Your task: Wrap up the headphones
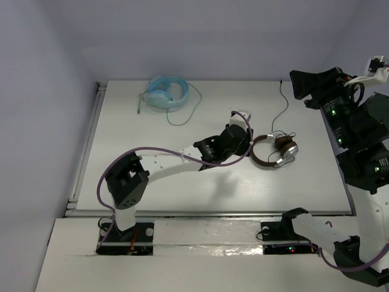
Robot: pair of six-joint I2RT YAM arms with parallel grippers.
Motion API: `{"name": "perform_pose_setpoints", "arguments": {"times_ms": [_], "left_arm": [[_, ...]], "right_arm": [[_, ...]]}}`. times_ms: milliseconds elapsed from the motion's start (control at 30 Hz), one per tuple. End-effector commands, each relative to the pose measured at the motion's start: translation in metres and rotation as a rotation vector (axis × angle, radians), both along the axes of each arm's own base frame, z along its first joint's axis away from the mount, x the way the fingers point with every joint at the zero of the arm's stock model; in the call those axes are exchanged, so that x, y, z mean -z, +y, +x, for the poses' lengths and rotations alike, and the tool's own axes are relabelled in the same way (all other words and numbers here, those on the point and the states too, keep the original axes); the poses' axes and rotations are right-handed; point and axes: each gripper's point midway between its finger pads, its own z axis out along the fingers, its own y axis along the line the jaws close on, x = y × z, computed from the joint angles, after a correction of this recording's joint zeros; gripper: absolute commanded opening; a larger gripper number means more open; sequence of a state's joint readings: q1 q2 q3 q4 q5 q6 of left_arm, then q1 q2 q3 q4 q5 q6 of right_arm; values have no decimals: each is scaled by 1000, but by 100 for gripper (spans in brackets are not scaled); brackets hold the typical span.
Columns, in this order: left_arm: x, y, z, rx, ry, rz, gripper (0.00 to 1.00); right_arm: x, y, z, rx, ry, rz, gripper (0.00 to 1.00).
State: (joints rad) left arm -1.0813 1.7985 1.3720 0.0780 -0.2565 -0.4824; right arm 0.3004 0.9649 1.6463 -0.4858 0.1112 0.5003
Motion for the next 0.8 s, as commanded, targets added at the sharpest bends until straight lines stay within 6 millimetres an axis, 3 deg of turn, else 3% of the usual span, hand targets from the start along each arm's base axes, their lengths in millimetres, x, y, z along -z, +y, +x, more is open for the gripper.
{"name": "perform_pose_setpoints", "arguments": {"times_ms": [0,133,200,233,267,300,333,367,433,500,533,567,633,667,733,767], "left_arm": [[-40,-18,7,-12,-61,-91,47],[-30,-25,14,-65,-50,-56,48],[-32,-24,18,-115,-60,-50,40],[-24,-28,16,-121,-54,-29,34],[-32,-28,24,-162,-74,-34,21],[-25,-27,20,-170,-67,4,15],[-14,-31,20,-177,-63,34,10],[-23,-33,25,-201,-76,27,0],[-3,-36,29,-216,-60,83,0],[-4,-45,28,-211,-62,90,0],[10,-51,25,-206,-62,126,0],[-4,-55,28,-238,-96,119,0],[21,-53,33,-260,-88,214,0],[12,-58,36,-279,-89,189,1],[32,-61,38,-283,-74,230,15],[29,-66,39,-286,-76,213,29]], "right_arm": [[-25,8,-10,-61,-87,-1,65],[-33,15,-18,-113,-124,12,65],[-40,23,-27,-166,-154,-3,46],[-42,23,-29,-170,-160,-4,31],[-43,22,-30,-168,-164,-4,3],[-45,19,-31,-152,-168,-4,0],[-50,17,-34,-144,-180,-1,0],[-51,15,-35,-139,-181,-4,0],[-57,11,-39,-122,-192,-6,0],[-56,7,-40,-99,-182,-13,0],[-57,5,-43,-96,-188,-16,0],[-54,5,-43,-95,-182,-23,0],[-50,-2,-43,-55,-179,-30,0],[-41,-3,-37,-44,-159,-36,1],[-34,-3,-33,-37,-141,-42,8],[-30,-1,-33,-45,-133,-46,21]]}}
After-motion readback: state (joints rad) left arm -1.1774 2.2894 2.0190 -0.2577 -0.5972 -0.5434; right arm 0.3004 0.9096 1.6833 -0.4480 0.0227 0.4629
